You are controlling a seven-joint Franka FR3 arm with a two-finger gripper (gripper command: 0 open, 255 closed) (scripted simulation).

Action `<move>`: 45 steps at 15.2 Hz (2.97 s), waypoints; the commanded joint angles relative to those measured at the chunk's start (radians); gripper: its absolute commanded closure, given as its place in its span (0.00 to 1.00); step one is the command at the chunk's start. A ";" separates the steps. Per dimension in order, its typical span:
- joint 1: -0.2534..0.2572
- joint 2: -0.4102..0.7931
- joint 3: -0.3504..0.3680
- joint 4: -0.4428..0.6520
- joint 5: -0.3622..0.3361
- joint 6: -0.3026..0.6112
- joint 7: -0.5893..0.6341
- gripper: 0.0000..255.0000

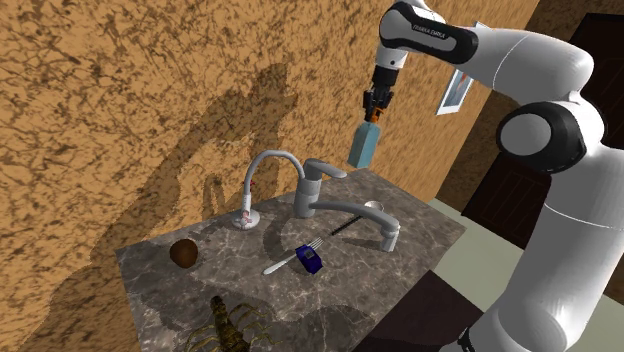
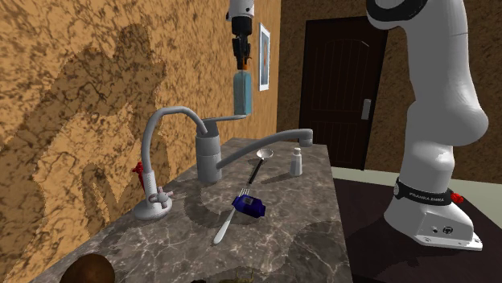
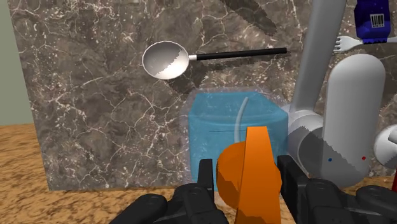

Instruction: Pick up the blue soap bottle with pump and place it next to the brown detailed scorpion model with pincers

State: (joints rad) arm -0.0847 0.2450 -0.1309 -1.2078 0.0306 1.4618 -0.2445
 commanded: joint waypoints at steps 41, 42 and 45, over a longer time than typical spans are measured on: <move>0.289 -0.603 0.325 -0.510 0.031 -0.087 0.606 1.00; 0.296 -0.612 0.341 -0.515 0.038 -0.089 0.630 1.00; 0.319 -0.630 0.390 -0.525 0.060 -0.094 0.703 1.00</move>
State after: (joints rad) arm 0.2257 -0.3847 0.2385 -1.7387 0.0833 1.3722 0.4263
